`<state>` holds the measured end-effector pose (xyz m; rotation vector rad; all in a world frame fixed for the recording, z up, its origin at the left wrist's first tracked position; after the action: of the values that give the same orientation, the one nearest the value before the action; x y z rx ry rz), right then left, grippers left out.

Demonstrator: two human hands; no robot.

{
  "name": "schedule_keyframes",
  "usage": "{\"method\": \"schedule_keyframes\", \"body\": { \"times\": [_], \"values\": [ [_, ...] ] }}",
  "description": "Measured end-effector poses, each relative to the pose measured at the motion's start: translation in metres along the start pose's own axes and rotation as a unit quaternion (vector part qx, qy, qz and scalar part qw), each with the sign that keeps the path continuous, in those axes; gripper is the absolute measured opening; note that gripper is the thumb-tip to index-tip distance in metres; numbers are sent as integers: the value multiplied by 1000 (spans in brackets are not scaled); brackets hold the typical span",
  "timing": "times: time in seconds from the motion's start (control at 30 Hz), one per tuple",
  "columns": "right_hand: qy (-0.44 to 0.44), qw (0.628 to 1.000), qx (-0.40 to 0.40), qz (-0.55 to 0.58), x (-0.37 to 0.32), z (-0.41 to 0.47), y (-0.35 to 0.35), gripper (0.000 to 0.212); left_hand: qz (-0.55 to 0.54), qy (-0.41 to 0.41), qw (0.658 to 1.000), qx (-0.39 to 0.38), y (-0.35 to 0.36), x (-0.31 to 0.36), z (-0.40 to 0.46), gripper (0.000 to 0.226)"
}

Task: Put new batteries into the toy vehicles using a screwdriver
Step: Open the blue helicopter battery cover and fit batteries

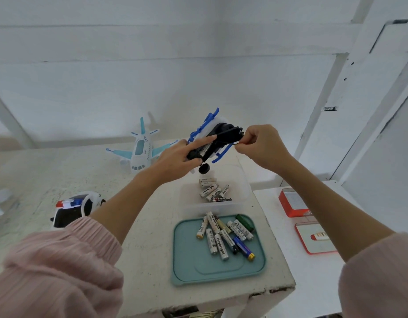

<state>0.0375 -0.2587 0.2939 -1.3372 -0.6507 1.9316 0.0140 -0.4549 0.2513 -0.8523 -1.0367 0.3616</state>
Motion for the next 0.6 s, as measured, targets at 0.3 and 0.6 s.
{"method": "schedule_keyframes", "body": {
  "times": [0.3,0.6],
  "values": [
    [19,999,-20,34,8,-2,-6,10,19,-2,1000,-1,1,-5,0,63],
    [24,998,-55,-28,16,-3,-9,12,57,-5,998,-6,0,-7,1,60]
  ]
}}
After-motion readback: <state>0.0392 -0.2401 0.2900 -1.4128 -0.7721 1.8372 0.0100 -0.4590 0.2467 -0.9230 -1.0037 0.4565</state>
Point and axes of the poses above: each hand's wrist, its own z-axis towards the middle knuckle, its own y-axis out of the palm, x = y × z, the point moved 5 cm from there along z, towards the middle knuckle, and after that the axes turned 8 degrees about -z, right-handed, at the moved point
